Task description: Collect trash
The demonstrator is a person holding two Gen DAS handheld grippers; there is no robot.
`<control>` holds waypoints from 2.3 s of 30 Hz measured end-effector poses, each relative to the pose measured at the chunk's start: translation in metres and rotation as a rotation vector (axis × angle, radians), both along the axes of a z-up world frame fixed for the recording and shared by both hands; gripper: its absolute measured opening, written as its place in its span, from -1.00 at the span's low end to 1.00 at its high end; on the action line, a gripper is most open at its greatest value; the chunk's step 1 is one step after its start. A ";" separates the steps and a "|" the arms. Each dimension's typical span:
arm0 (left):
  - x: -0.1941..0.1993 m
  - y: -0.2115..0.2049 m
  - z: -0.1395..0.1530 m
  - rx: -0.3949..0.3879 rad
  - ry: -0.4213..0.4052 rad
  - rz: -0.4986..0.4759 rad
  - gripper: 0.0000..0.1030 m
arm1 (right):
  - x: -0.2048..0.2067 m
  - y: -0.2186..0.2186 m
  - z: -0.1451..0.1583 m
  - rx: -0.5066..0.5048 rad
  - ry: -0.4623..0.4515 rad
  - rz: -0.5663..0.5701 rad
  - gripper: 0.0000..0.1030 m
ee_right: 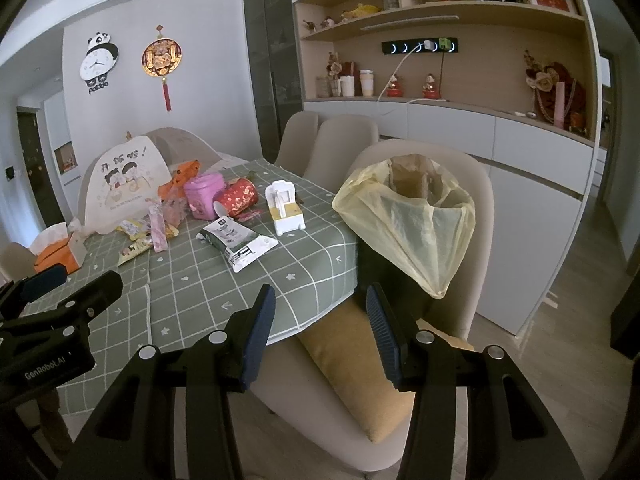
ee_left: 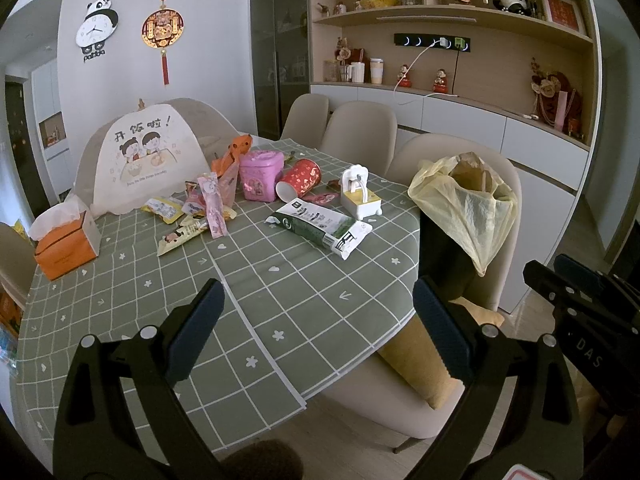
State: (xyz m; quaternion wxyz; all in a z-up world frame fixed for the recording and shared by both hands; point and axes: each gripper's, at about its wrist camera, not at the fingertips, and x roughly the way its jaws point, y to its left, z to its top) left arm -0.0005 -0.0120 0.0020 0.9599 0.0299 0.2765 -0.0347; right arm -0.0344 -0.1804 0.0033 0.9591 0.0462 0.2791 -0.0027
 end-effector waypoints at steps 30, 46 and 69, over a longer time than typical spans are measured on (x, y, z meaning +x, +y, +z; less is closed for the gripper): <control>0.193 0.227 -0.032 -0.074 0.165 0.118 0.82 | 0.087 0.077 -0.019 -0.082 0.121 -0.095 -0.12; 0.360 0.336 -0.102 -0.322 0.428 0.169 0.17 | 0.158 0.146 -0.050 -0.186 0.281 -0.075 -0.12; 0.297 0.357 -0.043 -0.447 0.381 -0.072 -0.84 | 0.258 0.252 -0.048 -0.070 0.248 0.163 -0.12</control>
